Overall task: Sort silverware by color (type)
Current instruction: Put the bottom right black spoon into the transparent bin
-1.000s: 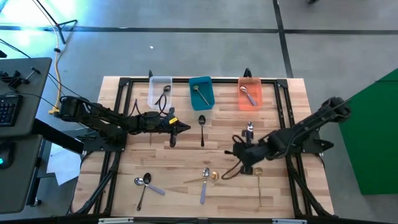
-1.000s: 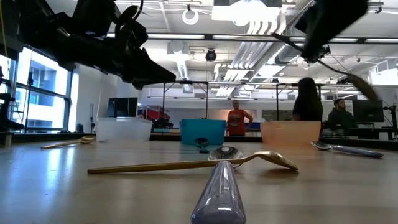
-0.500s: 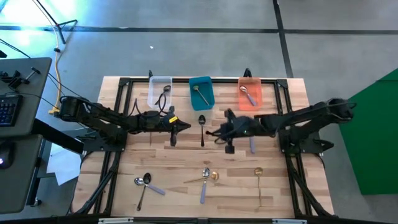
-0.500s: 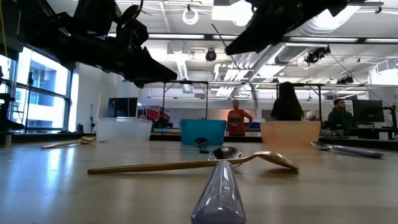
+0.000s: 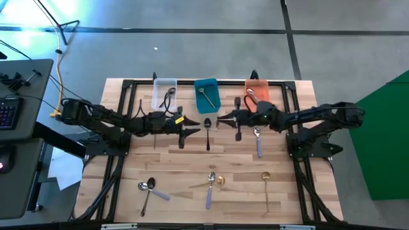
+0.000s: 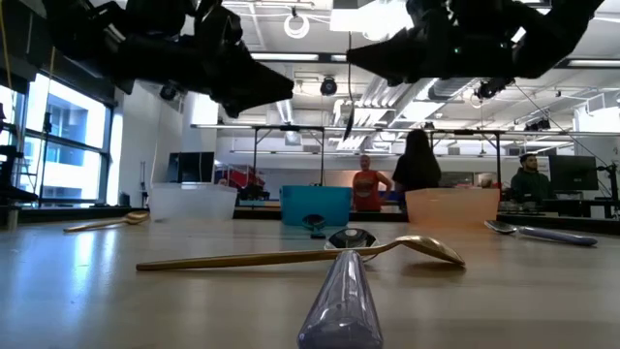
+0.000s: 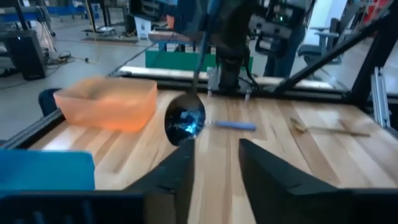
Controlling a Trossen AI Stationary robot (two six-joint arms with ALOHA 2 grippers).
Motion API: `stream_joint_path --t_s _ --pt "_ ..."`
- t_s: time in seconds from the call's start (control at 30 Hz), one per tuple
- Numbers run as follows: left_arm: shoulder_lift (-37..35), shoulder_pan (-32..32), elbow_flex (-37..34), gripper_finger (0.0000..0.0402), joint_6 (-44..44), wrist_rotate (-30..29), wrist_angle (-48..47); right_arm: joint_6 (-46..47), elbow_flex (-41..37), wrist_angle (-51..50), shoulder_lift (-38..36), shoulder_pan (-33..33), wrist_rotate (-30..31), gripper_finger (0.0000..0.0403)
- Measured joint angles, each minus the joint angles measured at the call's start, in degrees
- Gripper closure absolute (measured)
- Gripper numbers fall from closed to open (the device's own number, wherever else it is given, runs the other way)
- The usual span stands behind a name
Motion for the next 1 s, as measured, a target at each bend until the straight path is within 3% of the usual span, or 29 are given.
stream_joint_path --t_s 0.2,0.4,0.6,0.77,1.0 --pt "4.84 0.02 5.43 0.0226 0.33 0.58 -0.06 -0.92 -1.53 5.15 0.16 -0.54 -4.95 0.0396" --pt "11.59 0.02 12.14 0.0207 4.07 0.37 0.14 -0.42 -1.53 6.64 0.16 -0.18 -8.14 0.0396" --pt "13.14 0.02 16.35 0.021 6.55 0.73 0.34 0.01 -1.51 6.51 0.16 0.94 -8.13 0.0396" --pt "13.18 -0.05 18.15 0.0223 6.9 6.96 -0.18 -0.05 -1.49 6.44 0.16 1.89 -8.12 0.0396" --pt "15.38 -0.44 20.52 0.0259 6.45 9.22 -0.19 -0.59 -1.47 7.14 0.16 2.91 -8.12 0.0396"
